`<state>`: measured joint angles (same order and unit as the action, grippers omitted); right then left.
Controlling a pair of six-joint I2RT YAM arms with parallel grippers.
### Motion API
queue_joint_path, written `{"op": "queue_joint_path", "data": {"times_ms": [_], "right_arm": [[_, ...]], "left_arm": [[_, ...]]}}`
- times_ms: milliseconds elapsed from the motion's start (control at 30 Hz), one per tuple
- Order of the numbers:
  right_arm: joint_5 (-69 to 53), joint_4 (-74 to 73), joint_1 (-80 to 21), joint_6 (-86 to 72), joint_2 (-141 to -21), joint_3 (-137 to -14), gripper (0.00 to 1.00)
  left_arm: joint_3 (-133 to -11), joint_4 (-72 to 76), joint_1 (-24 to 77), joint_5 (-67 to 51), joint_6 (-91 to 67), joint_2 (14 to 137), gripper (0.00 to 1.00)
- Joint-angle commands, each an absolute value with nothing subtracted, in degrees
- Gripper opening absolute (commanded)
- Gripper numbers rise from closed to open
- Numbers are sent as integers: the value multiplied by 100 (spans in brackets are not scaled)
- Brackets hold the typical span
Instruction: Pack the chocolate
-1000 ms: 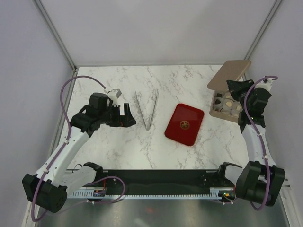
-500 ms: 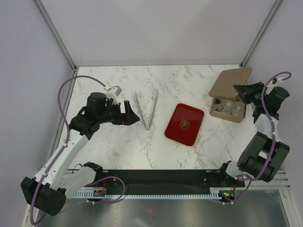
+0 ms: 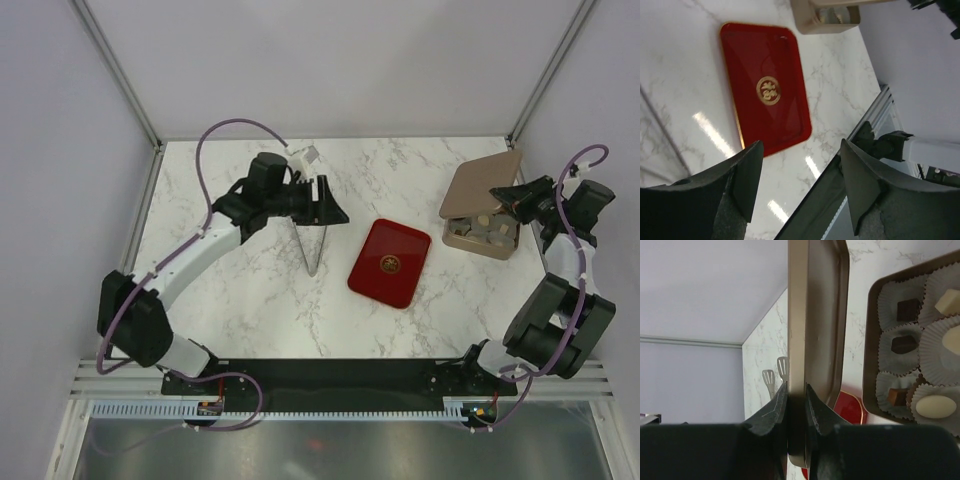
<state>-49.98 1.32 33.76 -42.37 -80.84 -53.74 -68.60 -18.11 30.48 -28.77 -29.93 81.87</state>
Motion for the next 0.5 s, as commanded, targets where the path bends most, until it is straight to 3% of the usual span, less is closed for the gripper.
{"op": "queue_joint_path", "data": {"times_ms": [0,467], "right_arm": [[-5256,-157,3445,-3868,-8165,-5713,1],[-5229,-852,3542,-3481,-8209,-5941,3]], "left_arm": [[-7818,-898,3444,-3094,-3541,9101,70],[-10836,403,4008,-3269,-4859,12708,66]]}}
